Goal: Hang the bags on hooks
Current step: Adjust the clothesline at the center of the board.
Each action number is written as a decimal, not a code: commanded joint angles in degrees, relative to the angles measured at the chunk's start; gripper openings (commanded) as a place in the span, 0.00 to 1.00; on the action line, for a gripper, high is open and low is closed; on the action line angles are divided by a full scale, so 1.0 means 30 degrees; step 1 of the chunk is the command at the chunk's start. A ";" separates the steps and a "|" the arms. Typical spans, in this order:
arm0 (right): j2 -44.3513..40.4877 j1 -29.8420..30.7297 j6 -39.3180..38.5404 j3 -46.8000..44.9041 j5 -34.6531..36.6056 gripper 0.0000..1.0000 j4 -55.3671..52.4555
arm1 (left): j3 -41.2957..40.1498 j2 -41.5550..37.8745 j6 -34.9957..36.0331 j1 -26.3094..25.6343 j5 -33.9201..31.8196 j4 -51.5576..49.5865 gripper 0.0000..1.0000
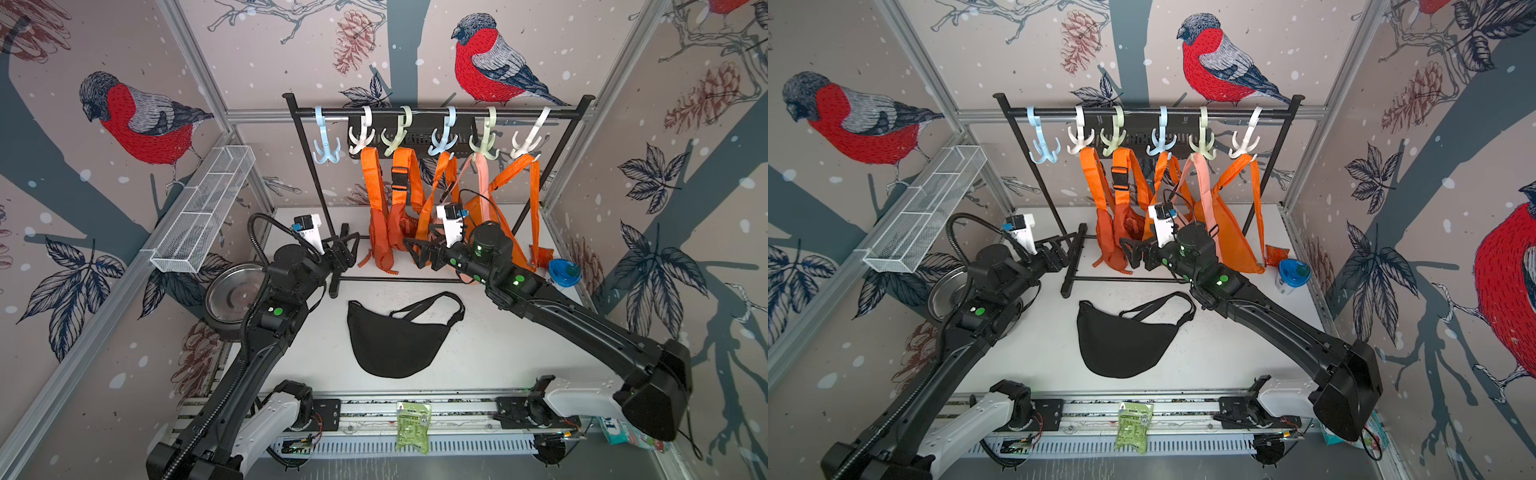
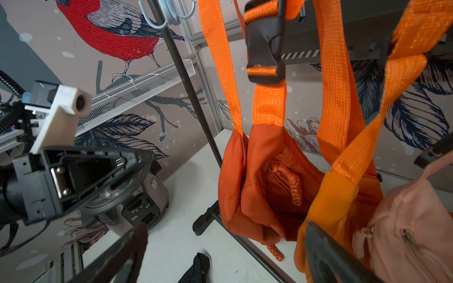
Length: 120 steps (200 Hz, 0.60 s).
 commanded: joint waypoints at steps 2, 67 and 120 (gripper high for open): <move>-0.0978 0.0065 -0.0492 -0.0992 0.0320 1.00 0.0596 | 0.0575 0.0658 0.0561 0.1182 -0.1860 0.0682 0.76; -0.2530 0.0985 -0.0689 -0.3922 0.0550 1.00 0.0673 | 0.2757 0.5680 0.2297 0.2571 -0.3271 0.4789 0.77; -0.4246 0.1311 -0.0285 -0.6060 0.0932 0.99 0.0698 | 0.4721 0.9384 0.4318 0.2593 -0.4098 0.7267 0.76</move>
